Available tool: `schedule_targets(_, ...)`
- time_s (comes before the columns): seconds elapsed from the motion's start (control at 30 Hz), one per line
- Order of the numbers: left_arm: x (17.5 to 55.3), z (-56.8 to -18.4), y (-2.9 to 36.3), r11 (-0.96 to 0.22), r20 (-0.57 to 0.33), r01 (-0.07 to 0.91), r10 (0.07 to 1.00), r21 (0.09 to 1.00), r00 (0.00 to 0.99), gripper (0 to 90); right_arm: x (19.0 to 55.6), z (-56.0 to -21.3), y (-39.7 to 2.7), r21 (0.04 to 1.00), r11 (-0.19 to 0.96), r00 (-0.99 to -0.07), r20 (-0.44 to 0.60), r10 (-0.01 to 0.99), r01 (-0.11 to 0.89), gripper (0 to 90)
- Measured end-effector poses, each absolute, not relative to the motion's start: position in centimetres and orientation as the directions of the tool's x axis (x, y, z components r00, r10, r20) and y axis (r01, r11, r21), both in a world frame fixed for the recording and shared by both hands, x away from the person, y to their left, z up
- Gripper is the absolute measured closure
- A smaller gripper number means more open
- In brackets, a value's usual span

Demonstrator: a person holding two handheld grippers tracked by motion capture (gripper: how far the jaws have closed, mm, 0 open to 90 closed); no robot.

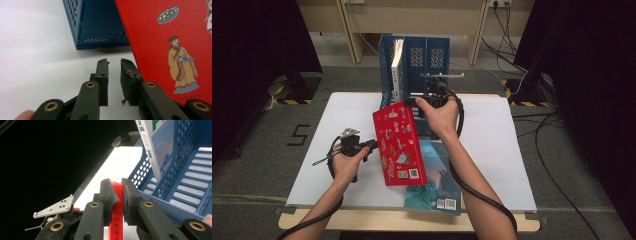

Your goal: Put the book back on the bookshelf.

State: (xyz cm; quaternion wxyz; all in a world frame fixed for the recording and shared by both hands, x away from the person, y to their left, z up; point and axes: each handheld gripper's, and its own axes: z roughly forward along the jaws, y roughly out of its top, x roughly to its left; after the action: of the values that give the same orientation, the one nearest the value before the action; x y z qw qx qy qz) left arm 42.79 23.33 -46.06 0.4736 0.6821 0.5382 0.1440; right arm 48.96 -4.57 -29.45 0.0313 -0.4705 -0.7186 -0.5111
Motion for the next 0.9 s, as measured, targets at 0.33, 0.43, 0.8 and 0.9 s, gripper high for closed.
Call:
schedule_targets(0.33,42.3,-45.8,22.8,0.025,-0.306,0.581,0.868,0.813,0.39,77.8,48.6,-30.5,-5.3,0.659,0.075,-0.552,0.557,0.62,0.749,77.7)
schedule_targets(0.43,42.3,-45.8,22.8,0.014,-0.293,0.578,0.872,0.816,0.393,77.8,48.6,-31.4,-5.2,0.646,0.077,-0.543,0.564,0.622,0.759,77.5)
schedule_targets(0.8,42.3,-45.7,22.4,0.008,-0.285,0.569,0.872,0.822,0.398,77.4,48.8,-31.7,-5.0,0.616,0.14,-0.548,0.545,0.635,0.775,77.0)
schedule_targets(0.9,42.3,-45.7,22.4,0.005,-0.282,0.569,0.873,0.823,0.399,77.3,48.8,-31.8,-5.1,0.61,0.139,-0.541,0.547,0.639,0.78,77.0)
